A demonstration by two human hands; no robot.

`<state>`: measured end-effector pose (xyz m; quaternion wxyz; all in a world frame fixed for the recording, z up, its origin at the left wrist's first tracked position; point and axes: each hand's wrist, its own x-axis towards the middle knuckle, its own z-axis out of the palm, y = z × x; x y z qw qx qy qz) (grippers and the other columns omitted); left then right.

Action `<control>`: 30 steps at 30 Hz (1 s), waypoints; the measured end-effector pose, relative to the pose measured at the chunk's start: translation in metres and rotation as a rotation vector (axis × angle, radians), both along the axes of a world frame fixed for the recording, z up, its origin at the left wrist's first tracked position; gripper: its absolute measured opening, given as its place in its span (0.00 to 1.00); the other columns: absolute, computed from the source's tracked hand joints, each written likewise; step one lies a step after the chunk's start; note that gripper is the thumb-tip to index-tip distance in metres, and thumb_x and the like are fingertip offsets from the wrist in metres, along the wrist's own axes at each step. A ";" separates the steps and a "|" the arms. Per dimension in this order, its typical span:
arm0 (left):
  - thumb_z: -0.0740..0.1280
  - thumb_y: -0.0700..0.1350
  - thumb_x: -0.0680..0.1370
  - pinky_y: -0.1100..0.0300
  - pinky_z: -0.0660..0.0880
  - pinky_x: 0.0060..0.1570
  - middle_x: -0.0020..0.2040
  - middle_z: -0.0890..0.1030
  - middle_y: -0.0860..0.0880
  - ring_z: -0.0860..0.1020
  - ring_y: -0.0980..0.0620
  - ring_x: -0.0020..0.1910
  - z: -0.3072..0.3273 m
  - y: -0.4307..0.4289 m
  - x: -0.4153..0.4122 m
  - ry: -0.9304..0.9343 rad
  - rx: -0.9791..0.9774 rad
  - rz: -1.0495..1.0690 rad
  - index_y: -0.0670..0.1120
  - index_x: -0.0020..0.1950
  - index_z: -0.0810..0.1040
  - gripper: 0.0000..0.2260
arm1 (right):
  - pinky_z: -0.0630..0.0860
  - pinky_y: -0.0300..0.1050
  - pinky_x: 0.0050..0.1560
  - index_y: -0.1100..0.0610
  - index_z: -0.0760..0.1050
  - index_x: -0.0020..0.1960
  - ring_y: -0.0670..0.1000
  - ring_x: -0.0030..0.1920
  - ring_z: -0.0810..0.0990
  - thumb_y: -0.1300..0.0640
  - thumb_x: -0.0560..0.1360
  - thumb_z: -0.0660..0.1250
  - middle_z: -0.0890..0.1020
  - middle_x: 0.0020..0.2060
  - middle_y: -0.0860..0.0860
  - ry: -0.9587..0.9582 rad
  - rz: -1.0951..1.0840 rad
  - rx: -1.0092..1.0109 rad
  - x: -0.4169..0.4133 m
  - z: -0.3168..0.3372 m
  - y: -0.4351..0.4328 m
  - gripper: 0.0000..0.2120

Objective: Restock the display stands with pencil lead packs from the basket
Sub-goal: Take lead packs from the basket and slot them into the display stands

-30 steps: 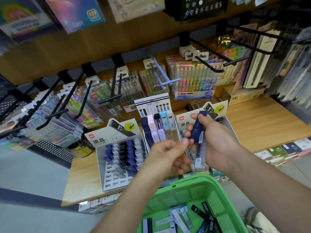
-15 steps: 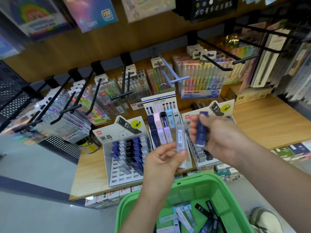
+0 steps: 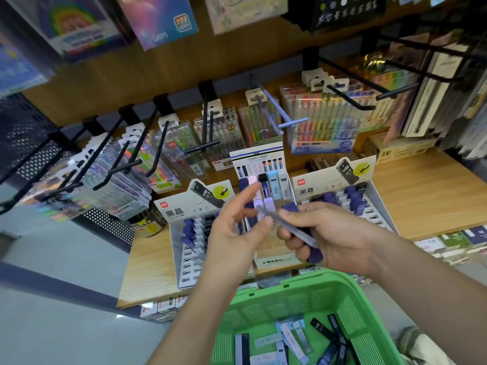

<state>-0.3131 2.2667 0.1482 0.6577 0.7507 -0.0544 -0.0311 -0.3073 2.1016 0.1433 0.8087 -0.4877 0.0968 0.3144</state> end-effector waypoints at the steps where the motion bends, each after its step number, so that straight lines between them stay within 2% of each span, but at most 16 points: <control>1: 0.71 0.38 0.74 0.73 0.73 0.49 0.56 0.79 0.56 0.76 0.63 0.55 0.006 0.005 0.004 -0.086 0.127 -0.050 0.55 0.57 0.81 0.16 | 0.65 0.34 0.22 0.58 0.80 0.45 0.45 0.26 0.70 0.55 0.74 0.69 0.76 0.30 0.51 0.010 0.037 0.028 -0.001 0.001 0.002 0.07; 4: 0.73 0.39 0.73 0.72 0.72 0.49 0.48 0.82 0.57 0.78 0.63 0.49 0.022 0.017 0.013 -0.233 0.399 -0.142 0.51 0.49 0.85 0.09 | 0.64 0.32 0.20 0.59 0.81 0.45 0.44 0.24 0.68 0.54 0.66 0.73 0.75 0.28 0.51 0.052 0.006 0.075 0.001 0.004 0.007 0.11; 7: 0.74 0.41 0.72 0.68 0.73 0.47 0.43 0.81 0.58 0.77 0.62 0.43 0.024 0.026 0.014 -0.312 0.626 -0.180 0.49 0.50 0.85 0.09 | 0.65 0.32 0.18 0.60 0.79 0.47 0.44 0.23 0.68 0.53 0.72 0.70 0.74 0.27 0.51 0.102 -0.037 0.137 0.003 0.004 0.017 0.10; 8: 0.74 0.41 0.72 0.67 0.74 0.46 0.40 0.82 0.58 0.78 0.62 0.41 0.023 0.028 0.013 -0.287 0.629 -0.146 0.50 0.49 0.85 0.08 | 0.65 0.33 0.18 0.59 0.78 0.46 0.44 0.23 0.68 0.51 0.74 0.68 0.74 0.27 0.51 0.115 -0.067 0.163 0.004 0.005 0.020 0.11; 9: 0.73 0.41 0.73 0.64 0.77 0.45 0.38 0.83 0.57 0.79 0.60 0.39 0.022 0.029 0.011 -0.209 0.552 -0.100 0.50 0.48 0.84 0.06 | 0.65 0.33 0.18 0.59 0.78 0.45 0.44 0.23 0.68 0.48 0.74 0.68 0.74 0.28 0.51 0.115 -0.106 0.184 0.006 0.006 0.024 0.13; 11: 0.73 0.38 0.73 0.59 0.80 0.39 0.35 0.83 0.51 0.81 0.54 0.34 0.020 0.032 0.008 0.037 0.266 -0.019 0.47 0.46 0.82 0.05 | 0.65 0.35 0.19 0.58 0.79 0.44 0.45 0.24 0.69 0.44 0.69 0.71 0.75 0.29 0.52 0.054 -0.174 0.161 0.007 0.008 0.030 0.16; 12: 0.73 0.38 0.73 0.59 0.80 0.36 0.36 0.84 0.46 0.82 0.51 0.33 0.020 0.033 0.005 0.129 0.162 0.000 0.43 0.47 0.81 0.05 | 0.65 0.35 0.20 0.57 0.80 0.44 0.46 0.26 0.71 0.45 0.66 0.73 0.76 0.31 0.52 0.001 -0.187 0.119 0.006 0.008 0.033 0.16; 14: 0.73 0.39 0.72 0.62 0.79 0.33 0.39 0.84 0.38 0.82 0.48 0.32 0.017 0.037 0.001 0.213 0.085 0.003 0.36 0.50 0.80 0.10 | 0.66 0.36 0.21 0.54 0.80 0.42 0.46 0.29 0.73 0.51 0.62 0.76 0.79 0.32 0.50 -0.082 -0.188 0.025 0.004 0.008 0.041 0.12; 16: 0.74 0.39 0.71 0.63 0.77 0.30 0.38 0.83 0.37 0.81 0.50 0.30 0.014 0.041 -0.004 0.248 0.084 -0.008 0.34 0.49 0.80 0.11 | 0.67 0.36 0.22 0.54 0.79 0.42 0.46 0.31 0.75 0.58 0.64 0.76 0.81 0.31 0.49 -0.130 -0.187 -0.067 0.002 0.005 0.048 0.09; 18: 0.74 0.41 0.72 0.62 0.77 0.31 0.36 0.83 0.39 0.80 0.51 0.30 0.011 0.048 -0.005 0.260 0.190 -0.041 0.36 0.46 0.81 0.09 | 0.69 0.37 0.24 0.55 0.78 0.45 0.44 0.29 0.76 0.61 0.69 0.75 0.82 0.31 0.47 -0.195 -0.169 -0.178 0.001 0.003 0.054 0.08; 21: 0.75 0.45 0.71 0.59 0.77 0.32 0.41 0.83 0.40 0.79 0.52 0.32 0.015 0.061 -0.001 0.231 0.356 -0.075 0.41 0.49 0.80 0.12 | 0.69 0.38 0.26 0.53 0.79 0.43 0.42 0.29 0.75 0.59 0.72 0.75 0.80 0.29 0.44 -0.316 -0.081 -0.370 0.000 -0.001 0.057 0.05; 24: 0.74 0.42 0.71 0.60 0.79 0.34 0.46 0.80 0.42 0.80 0.52 0.34 0.026 0.075 0.006 0.235 0.206 -0.069 0.45 0.56 0.78 0.14 | 0.70 0.38 0.30 0.53 0.79 0.44 0.39 0.28 0.75 0.56 0.71 0.76 0.79 0.29 0.43 -0.388 0.041 -0.507 -0.001 -0.005 0.061 0.06; 27: 0.73 0.38 0.73 0.61 0.79 0.35 0.39 0.82 0.46 0.81 0.51 0.33 0.031 0.085 0.010 0.129 0.256 -0.049 0.46 0.48 0.82 0.06 | 0.71 0.40 0.31 0.53 0.80 0.44 0.40 0.29 0.76 0.58 0.71 0.76 0.81 0.31 0.44 -0.369 0.090 -0.510 -0.004 -0.008 0.066 0.06; 30: 0.72 0.36 0.73 0.60 0.80 0.36 0.35 0.83 0.45 0.81 0.52 0.32 0.033 0.102 0.016 0.049 0.327 0.084 0.47 0.43 0.82 0.06 | 0.71 0.42 0.33 0.54 0.77 0.48 0.46 0.34 0.78 0.60 0.76 0.70 0.81 0.36 0.50 -0.316 -0.001 -0.480 -0.001 -0.008 0.068 0.03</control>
